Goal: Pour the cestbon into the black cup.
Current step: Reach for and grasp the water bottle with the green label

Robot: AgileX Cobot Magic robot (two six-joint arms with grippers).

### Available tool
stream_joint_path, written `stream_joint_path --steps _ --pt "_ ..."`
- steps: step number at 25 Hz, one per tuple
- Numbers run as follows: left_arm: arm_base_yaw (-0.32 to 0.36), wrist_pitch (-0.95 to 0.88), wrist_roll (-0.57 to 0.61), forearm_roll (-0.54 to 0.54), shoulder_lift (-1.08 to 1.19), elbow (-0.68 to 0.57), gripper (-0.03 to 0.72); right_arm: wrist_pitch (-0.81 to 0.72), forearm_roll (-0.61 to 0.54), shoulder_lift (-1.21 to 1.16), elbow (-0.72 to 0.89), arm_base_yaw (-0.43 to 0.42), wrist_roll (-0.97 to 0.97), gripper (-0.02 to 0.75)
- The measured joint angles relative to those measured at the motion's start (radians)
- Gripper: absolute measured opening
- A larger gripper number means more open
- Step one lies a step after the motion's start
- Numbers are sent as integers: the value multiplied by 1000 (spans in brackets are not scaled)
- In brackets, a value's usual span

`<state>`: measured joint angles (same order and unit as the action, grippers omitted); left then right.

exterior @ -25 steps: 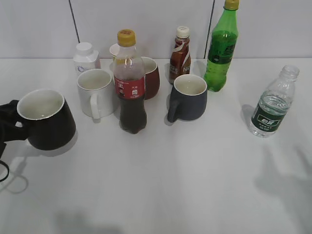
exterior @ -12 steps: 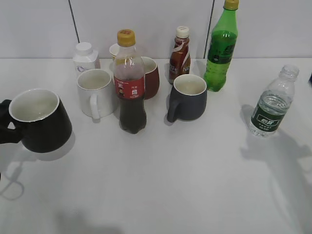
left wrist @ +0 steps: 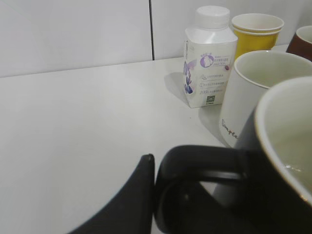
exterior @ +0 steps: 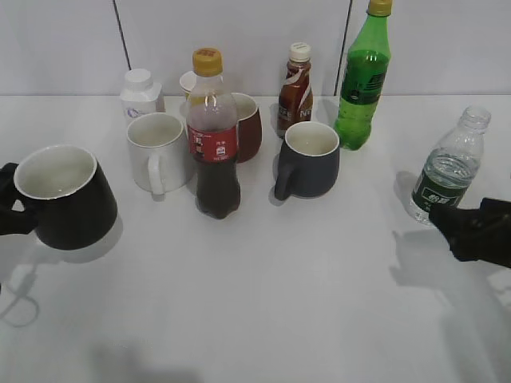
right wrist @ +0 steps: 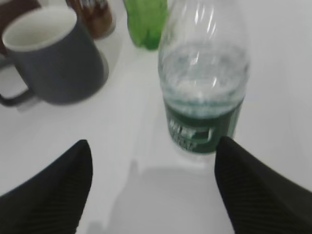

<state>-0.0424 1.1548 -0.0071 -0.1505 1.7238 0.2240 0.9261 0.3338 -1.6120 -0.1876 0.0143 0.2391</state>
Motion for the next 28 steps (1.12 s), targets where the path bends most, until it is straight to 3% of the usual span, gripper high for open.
stream_joint_path --steps 8,22,24,26,28 --pt "0 0 1 -7 0 0 55 250 -142 -252 -6 0 -70 661" --pt "0 -1 1 -10 0 0 55 275 -134 -414 -259 0 -88 662" --pt "0 -1 1 -12 0 0 55 262 -127 -432 -303 0 -88 616" --pt "0 -1 1 -26 0 0 55 244 -123 -438 -327 0 -87 501" --pt "-1 -1 1 -51 -2 0 55 240 -111 -439 -329 0 -87 500"
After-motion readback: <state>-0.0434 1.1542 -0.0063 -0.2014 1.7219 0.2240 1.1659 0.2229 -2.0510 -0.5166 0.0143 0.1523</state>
